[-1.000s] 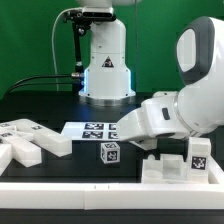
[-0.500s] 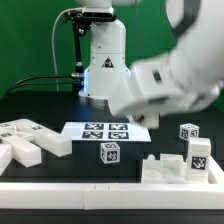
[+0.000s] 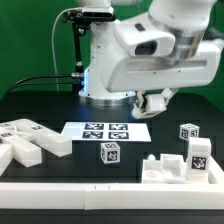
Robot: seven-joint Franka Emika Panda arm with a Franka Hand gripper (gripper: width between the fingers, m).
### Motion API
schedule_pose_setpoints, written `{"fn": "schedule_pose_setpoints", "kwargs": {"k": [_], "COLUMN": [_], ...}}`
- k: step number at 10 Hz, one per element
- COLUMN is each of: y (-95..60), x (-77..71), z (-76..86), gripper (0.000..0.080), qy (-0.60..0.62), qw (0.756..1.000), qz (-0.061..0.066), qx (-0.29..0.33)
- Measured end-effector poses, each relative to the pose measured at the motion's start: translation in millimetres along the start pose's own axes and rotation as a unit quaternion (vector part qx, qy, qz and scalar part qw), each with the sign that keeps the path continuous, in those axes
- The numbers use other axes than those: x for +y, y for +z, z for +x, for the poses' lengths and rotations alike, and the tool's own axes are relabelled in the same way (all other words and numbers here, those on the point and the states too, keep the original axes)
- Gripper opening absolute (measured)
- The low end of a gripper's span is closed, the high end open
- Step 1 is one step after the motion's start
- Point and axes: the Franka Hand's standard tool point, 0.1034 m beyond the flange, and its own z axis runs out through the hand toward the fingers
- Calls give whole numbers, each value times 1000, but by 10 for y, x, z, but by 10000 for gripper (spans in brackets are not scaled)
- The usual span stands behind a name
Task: Assemble chair
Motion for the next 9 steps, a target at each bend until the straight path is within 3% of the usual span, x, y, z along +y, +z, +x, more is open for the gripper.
{"fn": "schedule_pose_setpoints", "kwargs": {"k": [1,2,6,7,8,9], "y": [-226,-299,-257,-264,-312,-356], "x": [150,270,466,497,486,417], "z": [247,325,275,344,415,498], "gripper": [284,284,284,284,284,284], "qy": [-5,-15,1,9,22,32], "qw": [997,989,966,956,948,938], "qz": [25,14,-34,-40,-37,-37], "qx": [78,147,256,289,317,344]}}
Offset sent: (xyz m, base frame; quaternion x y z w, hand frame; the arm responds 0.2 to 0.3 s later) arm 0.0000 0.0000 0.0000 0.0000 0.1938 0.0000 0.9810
